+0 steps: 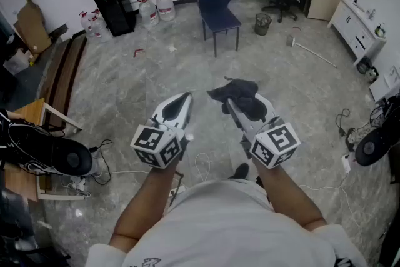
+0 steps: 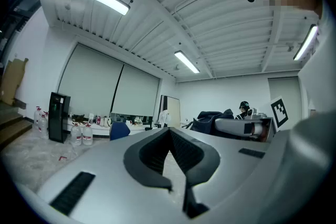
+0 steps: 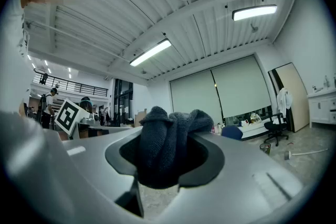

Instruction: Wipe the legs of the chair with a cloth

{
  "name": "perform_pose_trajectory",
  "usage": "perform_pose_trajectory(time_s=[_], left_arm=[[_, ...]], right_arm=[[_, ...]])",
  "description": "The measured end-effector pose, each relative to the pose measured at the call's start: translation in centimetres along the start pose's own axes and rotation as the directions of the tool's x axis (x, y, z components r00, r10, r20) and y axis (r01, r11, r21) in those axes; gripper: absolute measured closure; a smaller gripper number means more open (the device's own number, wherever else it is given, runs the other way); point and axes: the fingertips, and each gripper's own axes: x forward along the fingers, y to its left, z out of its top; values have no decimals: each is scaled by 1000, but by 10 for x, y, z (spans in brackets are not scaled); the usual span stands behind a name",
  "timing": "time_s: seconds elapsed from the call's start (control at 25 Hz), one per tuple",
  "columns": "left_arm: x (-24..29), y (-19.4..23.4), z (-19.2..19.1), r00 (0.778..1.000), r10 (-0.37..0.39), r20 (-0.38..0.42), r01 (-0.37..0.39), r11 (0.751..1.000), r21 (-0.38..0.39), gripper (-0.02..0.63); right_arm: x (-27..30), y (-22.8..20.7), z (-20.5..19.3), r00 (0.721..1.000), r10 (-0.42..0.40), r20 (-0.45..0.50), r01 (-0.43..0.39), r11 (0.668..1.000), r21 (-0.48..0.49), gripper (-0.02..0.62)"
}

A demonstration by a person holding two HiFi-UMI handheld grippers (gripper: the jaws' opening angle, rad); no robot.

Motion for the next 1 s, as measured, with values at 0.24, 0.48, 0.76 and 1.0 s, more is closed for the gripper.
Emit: perform_pose_trajectory(time_s=[0.24,0.48,0.76,1.0], left_arm=[[-1,-2,3,1000,-1,2,1,1000,-5,601],[-2,1,-4,1000,1,-1,-2,1000,-16,601],[-7,31,-15,1000,6,-11,-6,1000,-28,601],[31,59,-28,999,20,-44,-22,998,-51,601]], right_arm=[[-1,0,1,1000,-1,-8,1,1000,-1,445],[0,-1,-4,1000,-3,-12,2,1000,-7,445],[25,-1,-21,999,-14,-31,13,1000,-23,443],[59,-39,-29,999,-4,-45,5,999,32,443]])
